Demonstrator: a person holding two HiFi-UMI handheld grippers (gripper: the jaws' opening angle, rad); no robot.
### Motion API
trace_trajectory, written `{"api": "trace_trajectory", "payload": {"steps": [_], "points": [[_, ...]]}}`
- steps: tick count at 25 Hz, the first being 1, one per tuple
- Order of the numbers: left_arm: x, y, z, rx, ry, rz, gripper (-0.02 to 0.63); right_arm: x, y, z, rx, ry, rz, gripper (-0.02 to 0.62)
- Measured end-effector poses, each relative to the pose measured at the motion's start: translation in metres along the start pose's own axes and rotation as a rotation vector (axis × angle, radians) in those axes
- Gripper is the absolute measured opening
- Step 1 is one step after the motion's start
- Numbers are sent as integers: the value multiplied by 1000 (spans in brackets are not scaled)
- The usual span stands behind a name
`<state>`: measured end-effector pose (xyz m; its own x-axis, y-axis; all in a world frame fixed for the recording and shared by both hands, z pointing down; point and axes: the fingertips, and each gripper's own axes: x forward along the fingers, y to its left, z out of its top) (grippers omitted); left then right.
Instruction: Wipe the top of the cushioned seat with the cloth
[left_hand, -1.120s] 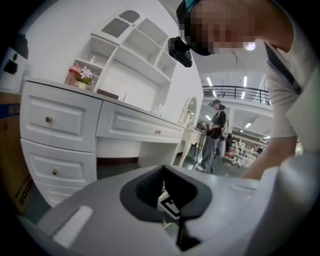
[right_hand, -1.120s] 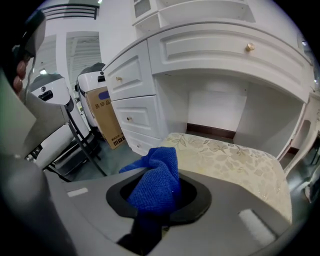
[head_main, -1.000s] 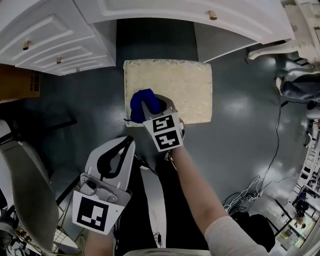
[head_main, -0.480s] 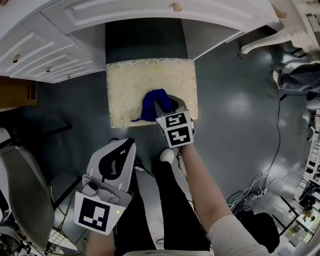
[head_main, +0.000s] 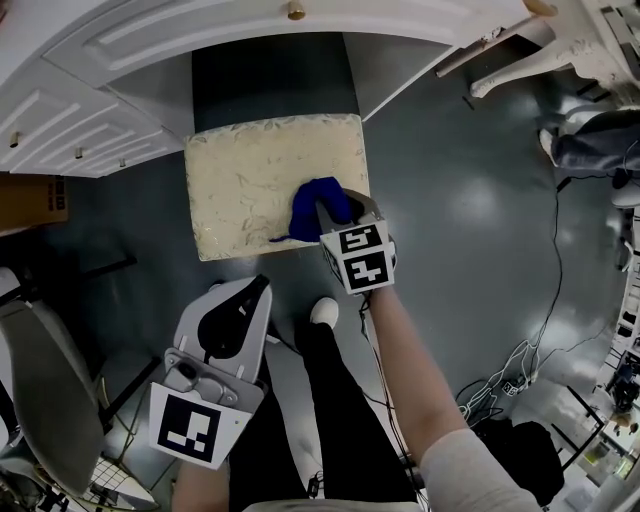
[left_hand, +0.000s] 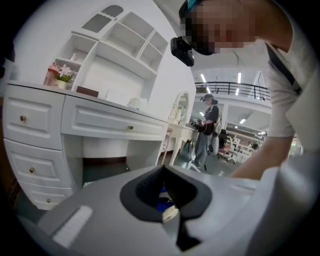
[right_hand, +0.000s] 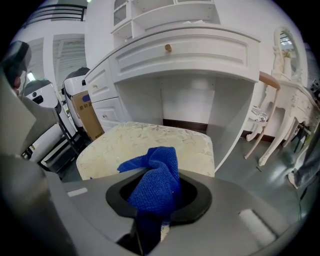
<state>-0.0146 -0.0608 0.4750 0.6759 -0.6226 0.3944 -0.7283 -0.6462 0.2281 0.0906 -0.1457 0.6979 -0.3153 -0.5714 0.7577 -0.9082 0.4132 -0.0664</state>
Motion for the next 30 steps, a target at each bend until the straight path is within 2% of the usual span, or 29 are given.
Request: {"api": "trace_trajectory", "payload": {"steps": [15,22,30], "points": [[30,-33,9,-1,0,12,-2,-23,-65,-24,31,17,-33,101],[31,-41,9,-18,-11,41,-2,-29,-63,-29,76,2,-22,92],[26,-49,5,-33,-1,41,-2,-43,-51,-52,62,-2,0,91]]}}
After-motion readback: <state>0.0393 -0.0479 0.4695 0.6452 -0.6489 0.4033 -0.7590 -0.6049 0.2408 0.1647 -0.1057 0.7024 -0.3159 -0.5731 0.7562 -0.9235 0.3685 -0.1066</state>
